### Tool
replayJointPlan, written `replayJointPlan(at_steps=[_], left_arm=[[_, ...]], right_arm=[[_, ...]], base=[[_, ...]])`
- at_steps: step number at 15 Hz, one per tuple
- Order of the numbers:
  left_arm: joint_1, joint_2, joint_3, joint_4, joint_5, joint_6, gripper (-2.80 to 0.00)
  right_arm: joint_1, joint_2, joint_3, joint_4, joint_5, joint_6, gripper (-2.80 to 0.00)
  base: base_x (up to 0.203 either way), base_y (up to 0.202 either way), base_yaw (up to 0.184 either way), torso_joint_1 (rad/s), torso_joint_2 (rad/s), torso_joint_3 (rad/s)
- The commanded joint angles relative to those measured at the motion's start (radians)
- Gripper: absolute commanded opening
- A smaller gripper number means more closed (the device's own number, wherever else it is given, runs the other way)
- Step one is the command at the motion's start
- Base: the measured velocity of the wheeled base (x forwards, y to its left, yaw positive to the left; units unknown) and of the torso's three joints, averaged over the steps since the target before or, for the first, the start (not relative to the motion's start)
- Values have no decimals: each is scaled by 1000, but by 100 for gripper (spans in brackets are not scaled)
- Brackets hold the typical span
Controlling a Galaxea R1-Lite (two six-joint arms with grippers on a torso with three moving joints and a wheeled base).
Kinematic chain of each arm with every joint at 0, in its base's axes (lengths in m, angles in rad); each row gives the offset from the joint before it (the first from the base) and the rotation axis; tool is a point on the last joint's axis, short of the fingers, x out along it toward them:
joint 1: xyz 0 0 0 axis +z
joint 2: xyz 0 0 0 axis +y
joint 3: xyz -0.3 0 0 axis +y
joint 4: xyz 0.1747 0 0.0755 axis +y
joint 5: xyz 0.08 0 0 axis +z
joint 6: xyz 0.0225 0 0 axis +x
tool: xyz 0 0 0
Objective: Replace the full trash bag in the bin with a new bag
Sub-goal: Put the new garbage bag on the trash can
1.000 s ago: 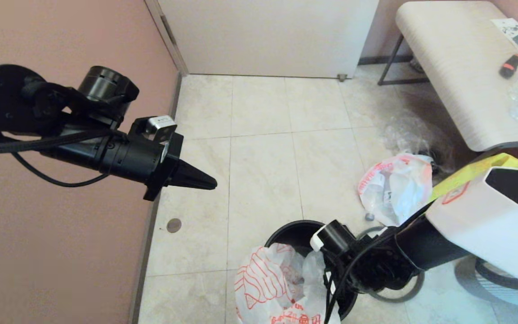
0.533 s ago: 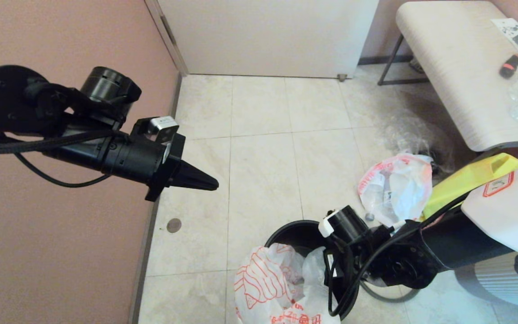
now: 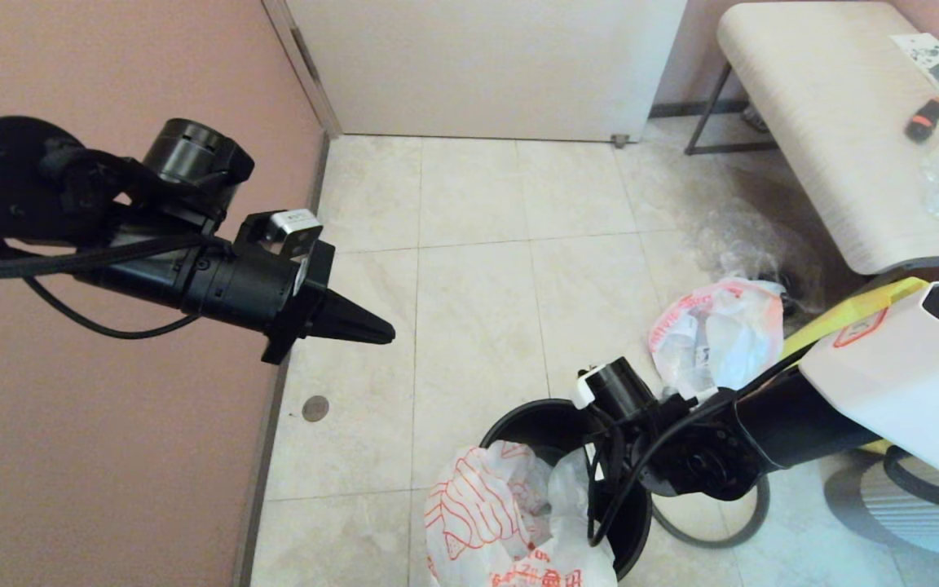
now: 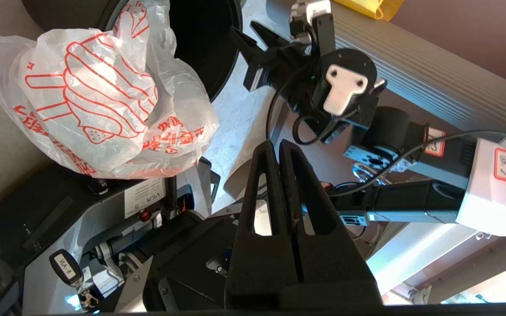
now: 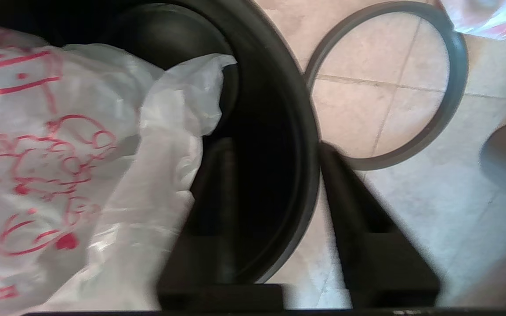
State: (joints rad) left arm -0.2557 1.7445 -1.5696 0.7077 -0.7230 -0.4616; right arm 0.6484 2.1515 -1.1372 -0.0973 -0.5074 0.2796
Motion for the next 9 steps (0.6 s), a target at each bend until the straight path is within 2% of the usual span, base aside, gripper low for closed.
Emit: replayJointPlan(at_steps=[1,6,7,9], left_arm=[[0,7,0,4,-4,-3,-280],[0,18,0,3,-4,-3,-280],[0,20,0,3,-4,-3,-280],[0,21,0,1,-4,-3,-280]], right_arm=[[-13,16,-1,-2,-3,-19,0],[-79,120,-6,-175,6,-174,0],[-84,135,-10,-192,11,-203,-280],[-84,146,-28,-196,31,-230,-280]], base=[[0,0,0,0,0,0],[0,0,0,0,0,0],[0,0,0,0,0,0],[0,0,0,0,0,0]])
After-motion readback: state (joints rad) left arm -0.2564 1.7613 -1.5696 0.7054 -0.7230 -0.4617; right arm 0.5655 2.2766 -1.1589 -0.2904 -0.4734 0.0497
